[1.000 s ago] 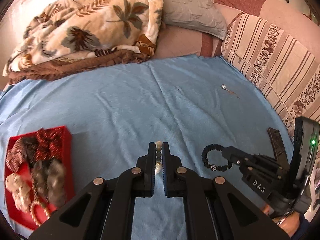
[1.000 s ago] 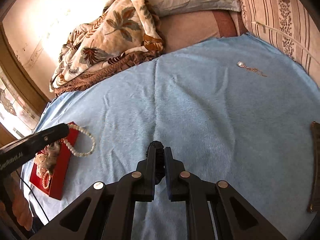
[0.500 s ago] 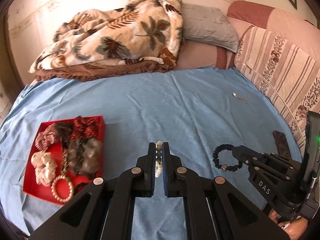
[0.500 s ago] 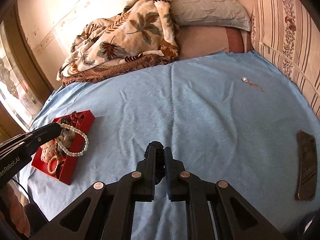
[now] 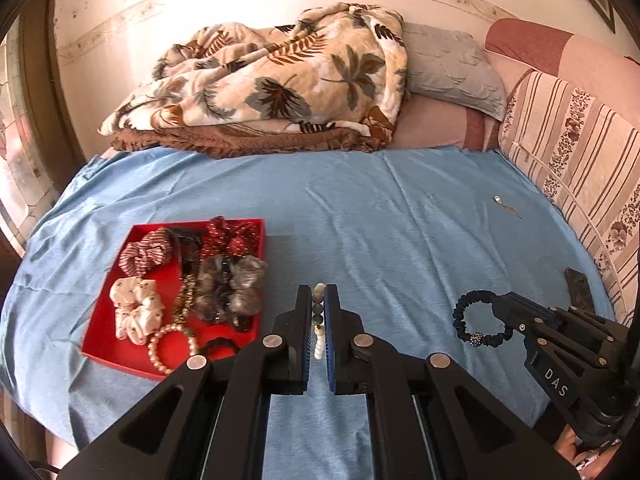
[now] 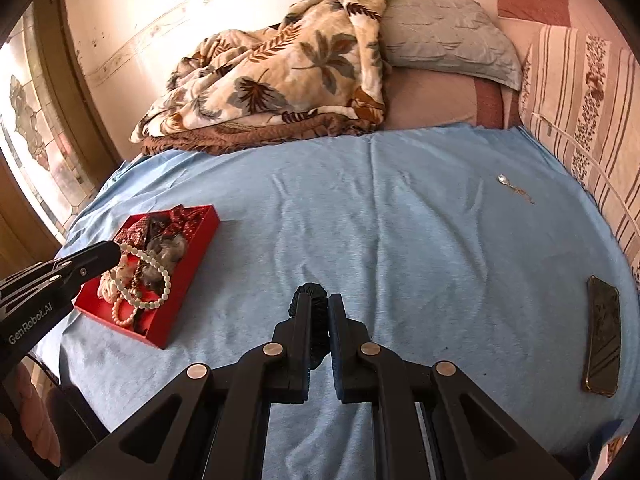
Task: Organize jewelry
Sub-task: 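Carry the pearl bracelet in the left tool and black bracelet in the right over the tray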
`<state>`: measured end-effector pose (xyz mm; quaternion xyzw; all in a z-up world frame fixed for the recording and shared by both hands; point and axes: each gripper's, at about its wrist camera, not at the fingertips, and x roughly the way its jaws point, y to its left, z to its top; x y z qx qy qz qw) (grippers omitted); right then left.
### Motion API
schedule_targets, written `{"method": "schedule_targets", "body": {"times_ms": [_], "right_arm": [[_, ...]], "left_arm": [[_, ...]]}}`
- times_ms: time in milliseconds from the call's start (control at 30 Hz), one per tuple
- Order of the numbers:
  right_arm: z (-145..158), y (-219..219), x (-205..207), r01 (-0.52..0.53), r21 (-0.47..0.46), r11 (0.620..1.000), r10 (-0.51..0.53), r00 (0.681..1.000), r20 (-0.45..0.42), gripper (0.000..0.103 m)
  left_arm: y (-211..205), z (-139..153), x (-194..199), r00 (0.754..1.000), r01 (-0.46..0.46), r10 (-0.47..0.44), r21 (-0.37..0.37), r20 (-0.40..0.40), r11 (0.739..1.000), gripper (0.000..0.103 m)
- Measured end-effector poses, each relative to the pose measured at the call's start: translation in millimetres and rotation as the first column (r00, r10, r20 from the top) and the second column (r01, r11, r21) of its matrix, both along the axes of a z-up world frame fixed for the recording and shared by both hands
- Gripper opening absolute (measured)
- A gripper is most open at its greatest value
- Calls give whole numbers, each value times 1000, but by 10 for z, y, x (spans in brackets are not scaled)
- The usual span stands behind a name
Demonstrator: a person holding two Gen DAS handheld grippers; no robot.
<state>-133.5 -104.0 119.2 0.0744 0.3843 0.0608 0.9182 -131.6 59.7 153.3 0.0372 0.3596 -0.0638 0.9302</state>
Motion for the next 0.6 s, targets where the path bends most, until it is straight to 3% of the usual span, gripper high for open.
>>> {"method": "schedule_targets", "body": {"times_ms": [600], "right_arm": [[167, 478, -125, -82, -59, 995, 83, 996, 16, 9]], "left_arm": [[447, -20, -192, 996, -87, 87, -11, 7, 996, 6]]}}
